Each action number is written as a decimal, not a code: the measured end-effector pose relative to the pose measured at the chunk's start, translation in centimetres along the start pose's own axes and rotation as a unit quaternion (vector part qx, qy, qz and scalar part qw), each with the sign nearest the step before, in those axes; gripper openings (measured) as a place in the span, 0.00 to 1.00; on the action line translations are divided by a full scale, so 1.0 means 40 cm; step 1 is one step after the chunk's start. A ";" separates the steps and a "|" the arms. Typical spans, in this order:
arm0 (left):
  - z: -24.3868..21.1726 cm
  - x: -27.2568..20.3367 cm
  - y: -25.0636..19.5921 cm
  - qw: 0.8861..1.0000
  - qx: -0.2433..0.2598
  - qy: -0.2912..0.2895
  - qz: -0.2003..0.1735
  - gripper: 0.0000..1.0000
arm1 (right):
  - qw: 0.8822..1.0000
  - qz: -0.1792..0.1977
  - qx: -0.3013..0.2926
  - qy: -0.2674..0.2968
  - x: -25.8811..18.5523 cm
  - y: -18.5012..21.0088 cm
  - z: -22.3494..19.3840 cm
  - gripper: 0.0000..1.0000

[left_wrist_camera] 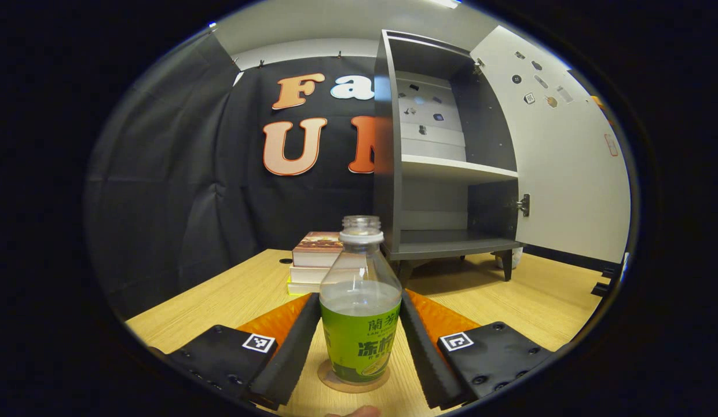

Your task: Open the cabinet door with the right hand, grasp the bottle in the cabinet with the left hand and place it on the coaster, then close the cabinet door with the right hand.

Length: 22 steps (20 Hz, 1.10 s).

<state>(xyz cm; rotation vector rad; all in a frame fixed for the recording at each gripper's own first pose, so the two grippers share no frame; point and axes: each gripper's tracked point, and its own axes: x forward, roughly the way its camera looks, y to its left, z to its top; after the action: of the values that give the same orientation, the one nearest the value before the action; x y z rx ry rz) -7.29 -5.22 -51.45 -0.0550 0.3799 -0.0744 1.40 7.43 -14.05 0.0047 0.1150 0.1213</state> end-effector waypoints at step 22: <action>0.355 -0.079 -0.007 0.999 0.023 -0.039 -0.001 0.97 | 0.998 0.025 0.021 0.058 0.009 0.002 -0.004 0.78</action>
<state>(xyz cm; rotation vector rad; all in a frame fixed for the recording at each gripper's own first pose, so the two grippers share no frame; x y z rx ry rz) -4.95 -4.67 -37.09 -0.0118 0.3000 -0.0824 1.74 7.56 -14.26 0.0419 0.2336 0.1698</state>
